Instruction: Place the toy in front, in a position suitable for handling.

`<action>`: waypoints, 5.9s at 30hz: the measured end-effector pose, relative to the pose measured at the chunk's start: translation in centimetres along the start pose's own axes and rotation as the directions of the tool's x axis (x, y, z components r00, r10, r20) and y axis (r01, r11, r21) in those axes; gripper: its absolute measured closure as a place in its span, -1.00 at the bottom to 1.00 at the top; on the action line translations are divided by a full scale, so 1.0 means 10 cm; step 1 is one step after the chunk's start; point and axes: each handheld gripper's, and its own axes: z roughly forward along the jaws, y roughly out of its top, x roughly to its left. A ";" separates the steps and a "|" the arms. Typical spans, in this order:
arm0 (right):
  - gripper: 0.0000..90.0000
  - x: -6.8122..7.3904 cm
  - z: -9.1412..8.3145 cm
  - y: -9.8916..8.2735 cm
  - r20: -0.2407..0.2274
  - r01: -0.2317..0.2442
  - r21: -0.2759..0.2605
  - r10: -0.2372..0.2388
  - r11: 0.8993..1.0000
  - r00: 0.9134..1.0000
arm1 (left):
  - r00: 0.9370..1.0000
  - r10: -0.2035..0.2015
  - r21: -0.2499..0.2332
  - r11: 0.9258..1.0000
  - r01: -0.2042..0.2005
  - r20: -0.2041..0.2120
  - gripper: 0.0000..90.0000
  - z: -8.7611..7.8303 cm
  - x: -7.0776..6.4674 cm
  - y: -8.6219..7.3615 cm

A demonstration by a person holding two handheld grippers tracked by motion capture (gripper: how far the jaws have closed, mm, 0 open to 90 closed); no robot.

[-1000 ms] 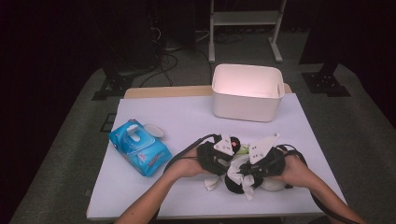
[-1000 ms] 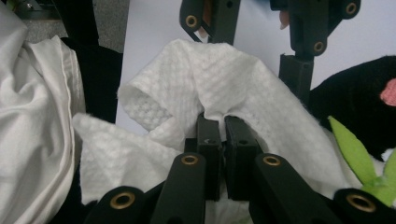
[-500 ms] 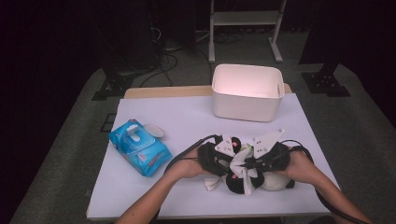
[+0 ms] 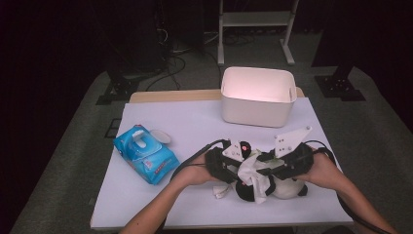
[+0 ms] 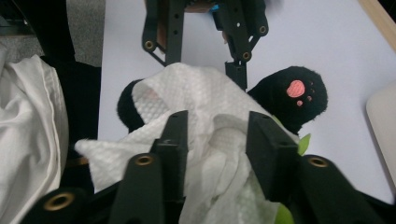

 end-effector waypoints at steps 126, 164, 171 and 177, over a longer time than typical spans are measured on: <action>0.89 -0.20 0.23 -0.28 -0.050 -0.104 0.075 0.108 0.992 0.993 | 0.992 -0.113 -0.045 0.993 0.110 -0.059 0.30 0.00 0.20 0.08; 0.88 0.03 0.02 -0.36 -0.054 -0.076 0.011 0.076 0.997 0.996 | 0.990 -0.115 -0.033 0.993 0.113 -0.075 0.26 0.06 0.34 0.17; 0.88 0.02 -0.30 -0.65 0.019 -0.139 -0.002 0.139 0.990 0.990 | 0.991 -0.120 -0.030 0.992 0.119 -0.058 0.21 0.04 0.34 0.17; 0.88 -0.01 -0.40 -0.81 0.047 -0.176 0.002 0.176 0.984 0.983 | 0.991 -0.121 -0.025 0.992 0.120 -0.055 0.19 0.04 0.34 0.17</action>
